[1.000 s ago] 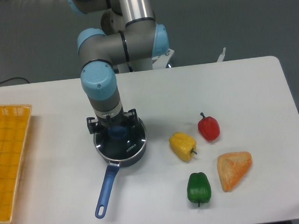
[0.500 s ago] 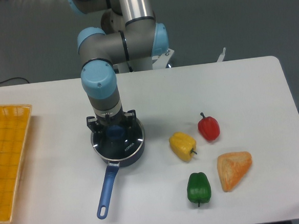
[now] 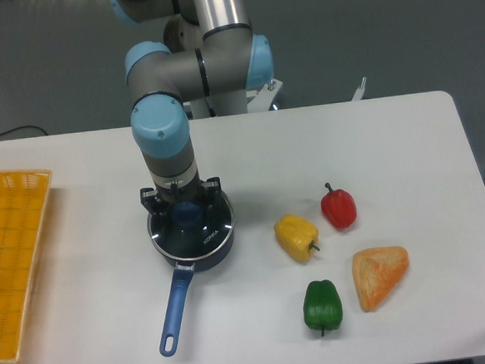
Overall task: Open the lid
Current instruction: 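Lift the glass lid up off the saucepan by its knob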
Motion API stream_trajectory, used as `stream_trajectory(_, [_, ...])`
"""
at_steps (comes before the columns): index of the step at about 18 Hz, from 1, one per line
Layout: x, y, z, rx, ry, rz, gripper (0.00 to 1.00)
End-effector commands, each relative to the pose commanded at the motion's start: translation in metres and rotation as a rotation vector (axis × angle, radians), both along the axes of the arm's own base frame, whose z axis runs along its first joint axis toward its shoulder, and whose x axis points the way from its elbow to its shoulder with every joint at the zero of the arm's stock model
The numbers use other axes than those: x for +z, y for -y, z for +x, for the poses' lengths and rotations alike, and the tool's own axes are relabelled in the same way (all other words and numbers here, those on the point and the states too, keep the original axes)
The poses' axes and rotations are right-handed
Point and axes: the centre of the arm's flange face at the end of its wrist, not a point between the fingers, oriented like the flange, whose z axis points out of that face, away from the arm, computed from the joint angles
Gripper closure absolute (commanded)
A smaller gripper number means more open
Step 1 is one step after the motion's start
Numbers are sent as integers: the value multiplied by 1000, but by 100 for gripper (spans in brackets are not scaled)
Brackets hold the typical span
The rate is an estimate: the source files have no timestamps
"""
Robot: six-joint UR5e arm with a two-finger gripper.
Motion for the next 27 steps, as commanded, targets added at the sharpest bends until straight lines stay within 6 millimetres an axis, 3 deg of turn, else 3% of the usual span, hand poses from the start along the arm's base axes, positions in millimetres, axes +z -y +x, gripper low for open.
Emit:
stream_trajectory(11, [23,7,-5,-7,-31,17,52])
stream_trajectory(27, [61,19,-42,-44,-15,-11,52])
